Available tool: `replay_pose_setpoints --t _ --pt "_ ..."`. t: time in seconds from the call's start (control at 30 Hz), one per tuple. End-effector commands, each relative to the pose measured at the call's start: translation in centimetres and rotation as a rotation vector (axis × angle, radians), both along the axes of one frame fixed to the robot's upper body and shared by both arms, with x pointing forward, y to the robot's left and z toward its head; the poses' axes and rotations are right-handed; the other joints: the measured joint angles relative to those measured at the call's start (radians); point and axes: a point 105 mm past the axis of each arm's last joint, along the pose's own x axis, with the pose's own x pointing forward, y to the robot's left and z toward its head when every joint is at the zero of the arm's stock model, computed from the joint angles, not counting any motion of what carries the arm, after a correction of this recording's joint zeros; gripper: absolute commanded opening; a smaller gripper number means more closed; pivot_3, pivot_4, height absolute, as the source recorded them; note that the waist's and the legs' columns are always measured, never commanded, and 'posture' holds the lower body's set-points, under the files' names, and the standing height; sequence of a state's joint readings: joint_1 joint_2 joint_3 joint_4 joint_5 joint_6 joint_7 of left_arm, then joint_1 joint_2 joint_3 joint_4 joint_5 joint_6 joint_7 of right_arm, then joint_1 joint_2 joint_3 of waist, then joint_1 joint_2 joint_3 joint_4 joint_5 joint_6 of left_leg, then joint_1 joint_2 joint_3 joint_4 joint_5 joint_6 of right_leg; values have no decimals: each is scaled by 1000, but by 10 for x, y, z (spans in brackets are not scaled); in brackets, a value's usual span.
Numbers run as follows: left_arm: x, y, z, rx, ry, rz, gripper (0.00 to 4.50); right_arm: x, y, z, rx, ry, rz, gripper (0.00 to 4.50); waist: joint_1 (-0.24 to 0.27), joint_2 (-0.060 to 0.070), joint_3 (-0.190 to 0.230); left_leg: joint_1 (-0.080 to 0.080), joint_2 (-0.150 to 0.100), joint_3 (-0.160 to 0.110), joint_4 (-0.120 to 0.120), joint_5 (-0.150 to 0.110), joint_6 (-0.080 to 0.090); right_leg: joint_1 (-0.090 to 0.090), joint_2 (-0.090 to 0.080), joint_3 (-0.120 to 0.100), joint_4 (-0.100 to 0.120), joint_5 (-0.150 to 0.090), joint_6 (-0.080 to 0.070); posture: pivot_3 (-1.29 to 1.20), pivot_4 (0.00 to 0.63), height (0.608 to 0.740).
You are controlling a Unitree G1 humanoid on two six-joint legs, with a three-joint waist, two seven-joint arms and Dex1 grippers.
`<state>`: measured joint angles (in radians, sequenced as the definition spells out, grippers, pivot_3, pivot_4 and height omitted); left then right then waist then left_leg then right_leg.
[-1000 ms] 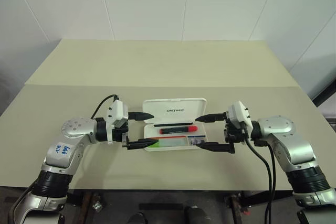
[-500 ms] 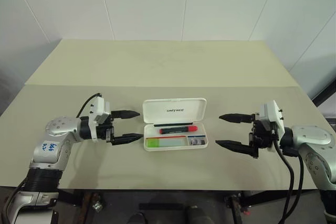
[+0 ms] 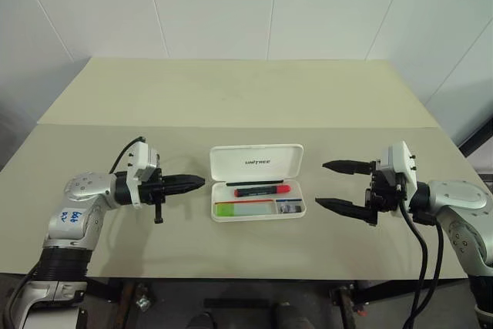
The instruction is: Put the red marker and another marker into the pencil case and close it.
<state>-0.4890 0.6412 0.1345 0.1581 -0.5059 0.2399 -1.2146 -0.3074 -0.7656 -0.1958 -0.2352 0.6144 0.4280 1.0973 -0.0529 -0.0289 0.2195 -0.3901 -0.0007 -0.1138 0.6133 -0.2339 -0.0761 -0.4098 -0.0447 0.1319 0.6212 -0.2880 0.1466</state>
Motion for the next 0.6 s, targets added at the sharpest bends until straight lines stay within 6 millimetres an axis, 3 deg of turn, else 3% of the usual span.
replay_pose_setpoints --t 0.03,0.23,0.6 --pt "13 7 24 -116 -42 87 20 -2 -1 21 54 -74 -25 4500 -1 0 0 0 0 0 0 0 0 0 0 0 0 0 0 0 150 740" --pt "35 3 44 -254 14 179 20 -4 -1 11 7 -67 -34 4500 0 0 0 0 0 0 0 0 0 0 0 0 0 0 1 0 150 740" --pt "66 -22 13 -56 61 278 20 -6 4 9 9 -71 -41 4500 0 0 0 0 -1 -1 0 0 0 0 0 0 1 1 1 0 150 740"
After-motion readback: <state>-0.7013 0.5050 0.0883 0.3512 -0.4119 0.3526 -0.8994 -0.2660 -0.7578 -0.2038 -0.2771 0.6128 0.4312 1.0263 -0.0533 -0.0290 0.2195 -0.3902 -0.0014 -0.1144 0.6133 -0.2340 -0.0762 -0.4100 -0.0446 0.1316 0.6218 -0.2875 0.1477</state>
